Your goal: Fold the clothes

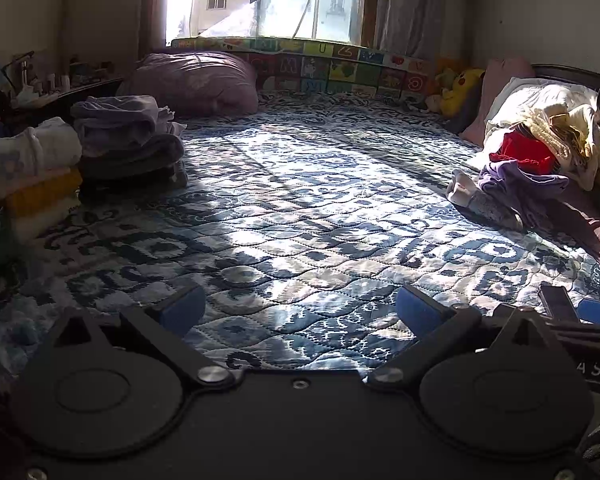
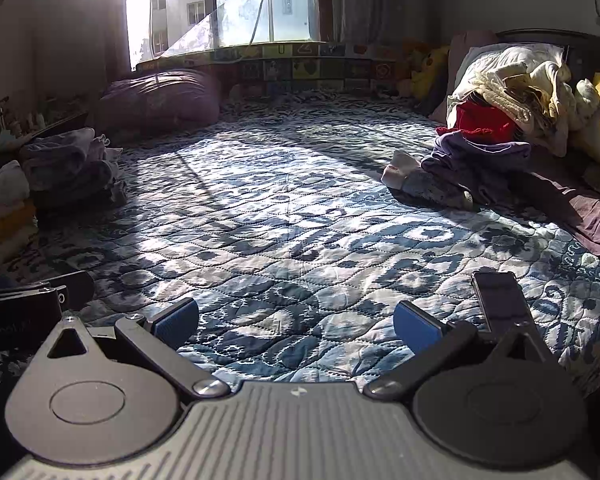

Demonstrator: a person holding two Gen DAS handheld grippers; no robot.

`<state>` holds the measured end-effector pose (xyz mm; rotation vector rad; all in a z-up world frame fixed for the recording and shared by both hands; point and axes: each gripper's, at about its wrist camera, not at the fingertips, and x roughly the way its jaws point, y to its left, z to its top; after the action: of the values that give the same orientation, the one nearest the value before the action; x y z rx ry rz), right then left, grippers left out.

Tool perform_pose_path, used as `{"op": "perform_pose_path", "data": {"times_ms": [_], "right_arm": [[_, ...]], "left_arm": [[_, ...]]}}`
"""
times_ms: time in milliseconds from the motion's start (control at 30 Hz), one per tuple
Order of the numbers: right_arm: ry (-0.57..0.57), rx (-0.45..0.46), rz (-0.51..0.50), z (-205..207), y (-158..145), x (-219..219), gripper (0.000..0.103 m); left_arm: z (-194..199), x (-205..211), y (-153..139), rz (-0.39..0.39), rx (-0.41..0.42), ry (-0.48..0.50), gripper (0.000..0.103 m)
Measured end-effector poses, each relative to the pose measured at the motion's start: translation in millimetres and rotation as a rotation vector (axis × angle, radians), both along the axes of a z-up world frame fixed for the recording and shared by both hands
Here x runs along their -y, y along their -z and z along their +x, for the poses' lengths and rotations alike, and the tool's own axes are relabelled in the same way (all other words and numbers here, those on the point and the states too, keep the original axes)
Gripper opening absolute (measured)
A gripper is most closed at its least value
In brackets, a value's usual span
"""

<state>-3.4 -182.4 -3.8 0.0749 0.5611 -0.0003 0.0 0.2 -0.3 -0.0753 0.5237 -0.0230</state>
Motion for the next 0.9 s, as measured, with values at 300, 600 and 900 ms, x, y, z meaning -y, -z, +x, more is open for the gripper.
{"op": "perform_pose_path", "data": {"times_ms": [300, 600, 900], "right_arm": [[-0.005, -0.011, -0.001, -1, -6, -7, 0.103], [-0.011, -0.017, 0.000, 1, -4, -7, 0.103], [-0.008, -0.008, 0.029, 4, 2, 1, 0.103]], "left_arm": [[-1, -7, -2, -0.008, -0.011, -0.009, 0.103], [4, -8, 1, -0.008, -0.019, -0.014, 0.103], [5, 1, 6, 0.015, -0.033, -0.012, 0.103]]}}
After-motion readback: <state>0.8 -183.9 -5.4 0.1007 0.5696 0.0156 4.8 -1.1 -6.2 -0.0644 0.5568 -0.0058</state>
